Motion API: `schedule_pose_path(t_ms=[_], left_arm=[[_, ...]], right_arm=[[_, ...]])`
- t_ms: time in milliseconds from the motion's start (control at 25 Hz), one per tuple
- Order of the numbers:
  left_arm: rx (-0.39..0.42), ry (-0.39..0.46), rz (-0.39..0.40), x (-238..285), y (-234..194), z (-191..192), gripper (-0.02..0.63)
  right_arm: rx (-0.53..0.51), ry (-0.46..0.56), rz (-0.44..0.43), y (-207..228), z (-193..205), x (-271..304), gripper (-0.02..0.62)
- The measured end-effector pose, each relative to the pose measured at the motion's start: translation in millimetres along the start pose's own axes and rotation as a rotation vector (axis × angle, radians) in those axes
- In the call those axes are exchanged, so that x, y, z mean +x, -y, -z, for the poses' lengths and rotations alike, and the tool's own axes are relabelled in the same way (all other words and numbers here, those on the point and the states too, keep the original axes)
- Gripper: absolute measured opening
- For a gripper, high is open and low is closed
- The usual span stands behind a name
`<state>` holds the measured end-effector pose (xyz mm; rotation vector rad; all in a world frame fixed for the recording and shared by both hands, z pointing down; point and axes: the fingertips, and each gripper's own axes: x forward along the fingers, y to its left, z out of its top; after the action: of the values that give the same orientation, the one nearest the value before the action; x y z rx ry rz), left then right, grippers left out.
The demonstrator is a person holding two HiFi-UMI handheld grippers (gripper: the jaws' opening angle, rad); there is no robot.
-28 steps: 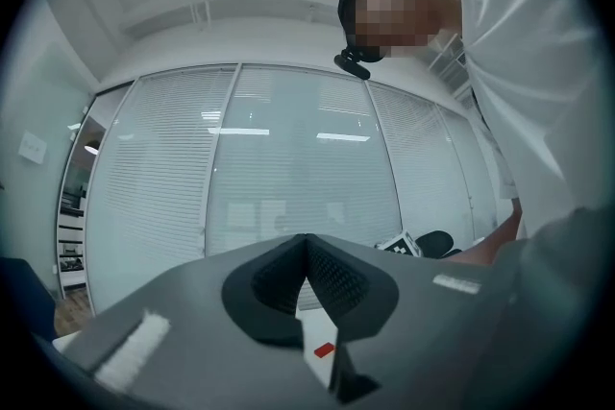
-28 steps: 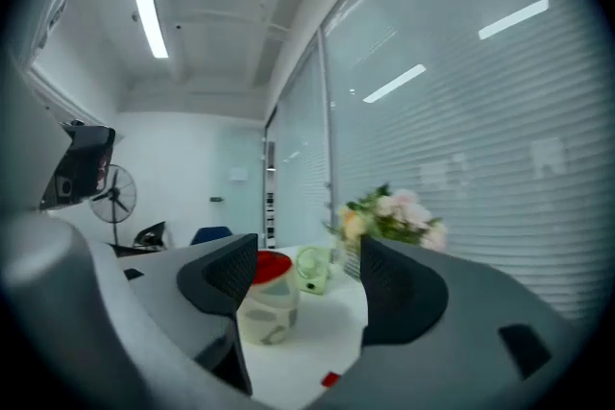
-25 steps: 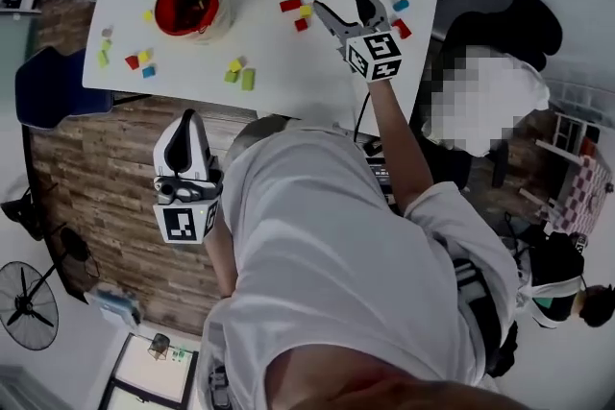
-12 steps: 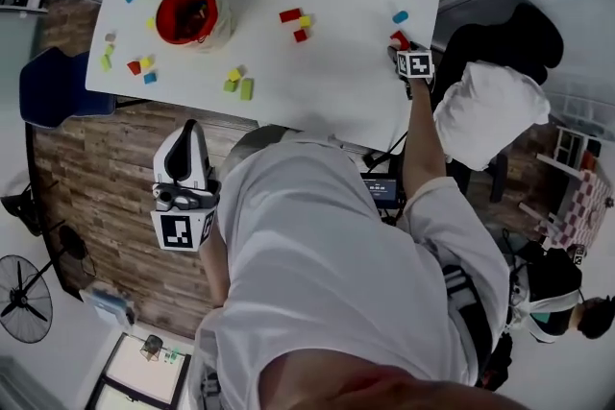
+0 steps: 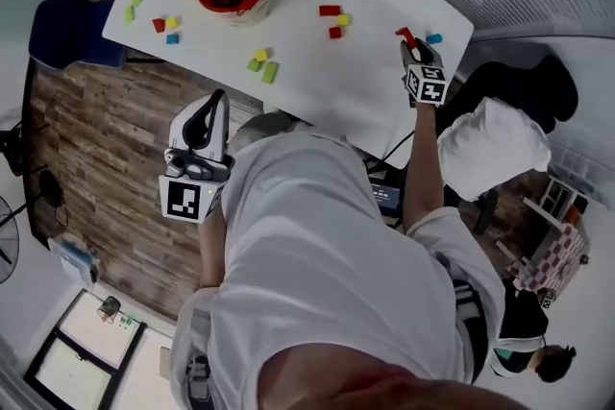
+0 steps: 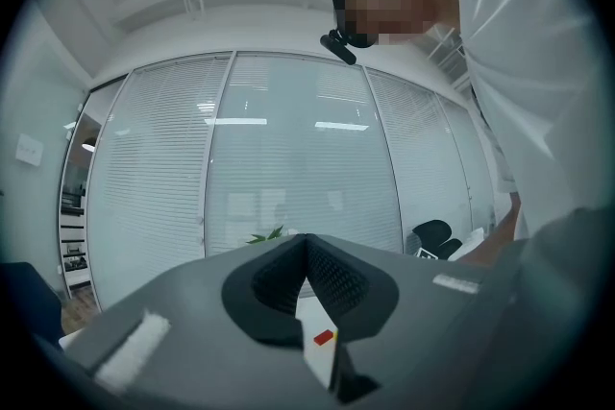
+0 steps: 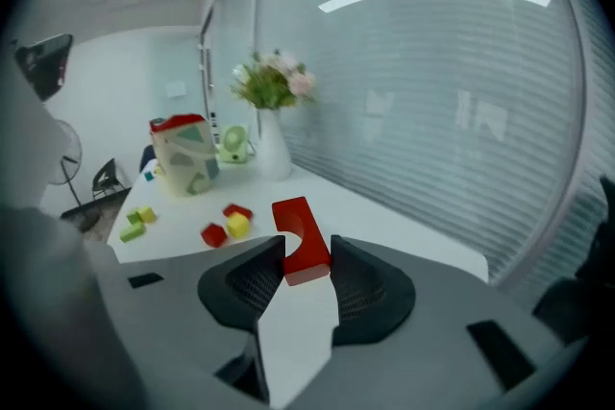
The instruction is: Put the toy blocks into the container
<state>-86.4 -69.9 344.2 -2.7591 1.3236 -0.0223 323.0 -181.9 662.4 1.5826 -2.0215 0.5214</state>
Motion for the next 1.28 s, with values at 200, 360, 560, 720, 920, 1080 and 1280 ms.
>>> schedule_pose_path(t_ms=[200, 360, 560, 720, 920, 1080, 1280], left_arm=[[-0.023, 0.007, -0.041, -5, -11, 1, -0.005], [-0.039, 0.016, -0.092, -19, -23, 0, -0.005], [-0.051, 0.019, -0.185, -45, -39, 3, -0.005], [-0.054, 0.012, -0.267, -70, -52, 5, -0.005], [-0.052, 0.028, -0.344, -100, -61, 4, -0.005], [-0.031, 0.012, -0.33, -106, -60, 8, -0.005], [-0.03, 0.022, -0.277, -93, -59, 5, -0.005]], right_arm=[[-0.234, 0.242, -0.199, -127, -144, -1, 0.152], [-0.456, 0.336, -0.329, -224, -228, 18, 0.152], [-0.859, 0.252, -0.4, -323, -268, 73, 0.152], [-1.183, 0.069, -0.455, -375, -246, 126, 0.152], [-1.335, -0.067, -0.491, -403, -221, 154, 0.173], [-1.102, -0.013, -0.534, -406, -233, 142, 0.264], [-0.565, 0.195, -0.514, -352, -258, 84, 0.256]])
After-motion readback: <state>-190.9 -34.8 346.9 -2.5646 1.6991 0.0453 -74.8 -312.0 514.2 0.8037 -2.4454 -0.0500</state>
